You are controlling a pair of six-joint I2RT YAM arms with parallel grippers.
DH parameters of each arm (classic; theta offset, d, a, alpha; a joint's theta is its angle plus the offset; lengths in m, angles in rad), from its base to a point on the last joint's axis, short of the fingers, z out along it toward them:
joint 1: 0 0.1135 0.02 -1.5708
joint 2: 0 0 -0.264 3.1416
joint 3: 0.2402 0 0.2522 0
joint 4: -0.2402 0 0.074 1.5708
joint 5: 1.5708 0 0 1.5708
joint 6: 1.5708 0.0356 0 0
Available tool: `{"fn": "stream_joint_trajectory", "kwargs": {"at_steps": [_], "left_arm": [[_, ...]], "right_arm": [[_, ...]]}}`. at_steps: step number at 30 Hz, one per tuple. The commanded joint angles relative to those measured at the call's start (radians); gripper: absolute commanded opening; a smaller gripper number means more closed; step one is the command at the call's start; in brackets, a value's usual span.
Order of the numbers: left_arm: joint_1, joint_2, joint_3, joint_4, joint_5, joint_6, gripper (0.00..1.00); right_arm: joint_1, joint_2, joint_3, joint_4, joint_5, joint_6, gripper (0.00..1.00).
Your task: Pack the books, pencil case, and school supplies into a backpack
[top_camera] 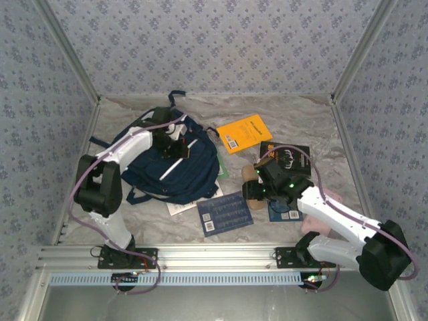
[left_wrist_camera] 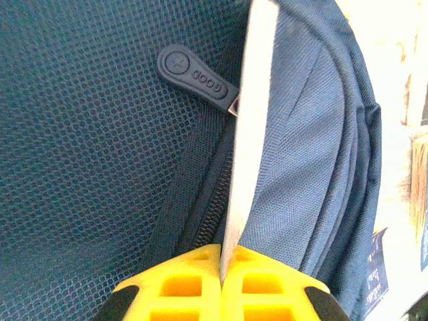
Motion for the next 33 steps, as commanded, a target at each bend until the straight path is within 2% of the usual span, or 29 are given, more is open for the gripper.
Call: {"fn": "stream_joint_trajectory", "kwargs": {"at_steps": [1, 6, 12, 21, 25, 28, 31, 33], "left_arm": [[0.036, -0.172, 0.107, -0.068, -0.077, -0.021, 0.0], [0.106, -0.296, 0.148, -0.072, -0.013, -0.051, 0.0], [0.148, -0.309, 0.243, -0.108, 0.138, -0.045, 0.0], [0.197, -0.328, 0.254, -0.015, 0.33, -0.13, 0.0], [0.197, -0.342, 0.229, 0.037, 0.386, -0.173, 0.0], [0.197, -0.359, 0.207, 0.112, 0.414, -0.215, 0.0], [0.197, -0.367, 0.196, 0.145, 0.432, -0.241, 0.0], [0.197, -0.367, 0.199, 0.148, 0.431, -0.248, 0.0]], "right_arm": [[-0.005, -0.061, 0.045, 0.056, -0.063, 0.022, 0.36], [0.004, -0.024, 0.11, 0.19, -0.174, 0.077, 0.35], [0.047, 0.135, 0.221, 0.352, -0.259, 0.191, 0.35], [0.099, 0.466, 0.427, 0.535, -0.316, 0.335, 0.36], [0.094, 0.617, 0.461, 0.727, -0.372, 0.479, 0.37], [0.111, 0.741, 0.539, 0.871, -0.42, 0.515, 0.41], [0.149, 0.889, 0.668, 0.874, -0.477, 0.549, 0.44], [0.177, 0.976, 0.759, 0.816, -0.464, 0.552, 0.46]]}}
